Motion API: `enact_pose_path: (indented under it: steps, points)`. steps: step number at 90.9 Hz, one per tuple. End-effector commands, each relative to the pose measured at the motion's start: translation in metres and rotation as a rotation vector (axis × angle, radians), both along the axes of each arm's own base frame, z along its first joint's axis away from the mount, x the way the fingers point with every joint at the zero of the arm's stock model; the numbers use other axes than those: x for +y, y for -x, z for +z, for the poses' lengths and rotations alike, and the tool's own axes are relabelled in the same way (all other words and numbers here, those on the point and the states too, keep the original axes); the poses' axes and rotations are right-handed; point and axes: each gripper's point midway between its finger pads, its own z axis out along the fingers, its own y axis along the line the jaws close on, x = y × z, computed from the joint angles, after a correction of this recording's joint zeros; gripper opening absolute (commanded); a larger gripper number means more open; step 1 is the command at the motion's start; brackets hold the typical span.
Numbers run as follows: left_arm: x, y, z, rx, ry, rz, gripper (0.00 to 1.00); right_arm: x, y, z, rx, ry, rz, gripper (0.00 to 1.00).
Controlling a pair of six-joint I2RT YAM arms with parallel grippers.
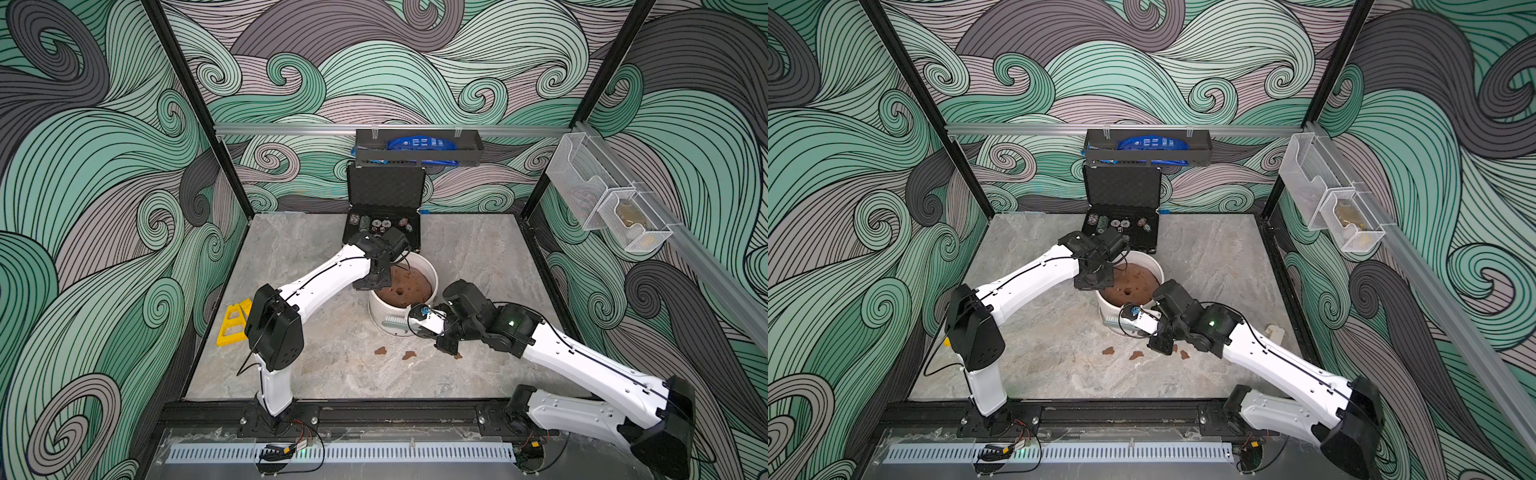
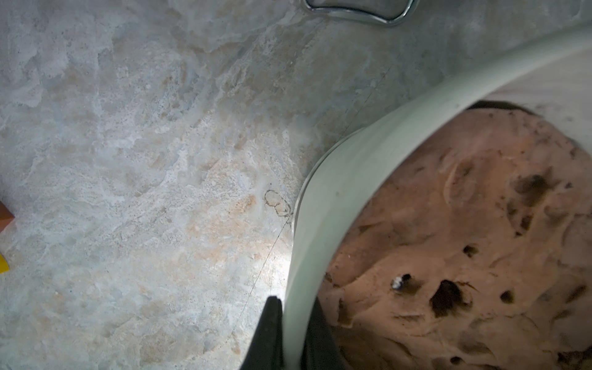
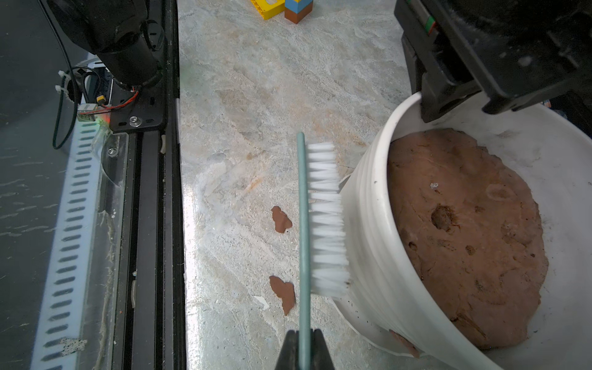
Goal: Scrub the dried mud off the ceramic pot
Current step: Brush off the soil from the pot.
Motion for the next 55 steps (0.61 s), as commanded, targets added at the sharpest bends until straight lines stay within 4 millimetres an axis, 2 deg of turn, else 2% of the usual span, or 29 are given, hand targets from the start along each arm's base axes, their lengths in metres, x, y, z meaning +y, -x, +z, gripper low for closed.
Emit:
enact_pose_path:
  steps: [1, 13, 34, 55]
  points:
    - [-0.001, -0.012, -0.012, 0.009, -0.039, -0.118, 0.10, 0.000, -0.002, -0.006, 0.001, 0.010, 0.004, 0.00]
    - [0.002, -0.016, -0.013, 0.016, -0.034, -0.157, 0.09, 0.000, -0.004, -0.011, 0.002, 0.030, -0.008, 0.00]
    - [0.003, -0.020, -0.018, 0.040, -0.025, -0.217, 0.09, -0.006, -0.009, -0.032, -0.012, 0.125, -0.034, 0.00]
    - [0.000, -0.019, -0.024, 0.059, -0.022, -0.251, 0.09, -0.014, -0.023, -0.048, -0.035, 0.196, -0.112, 0.00]
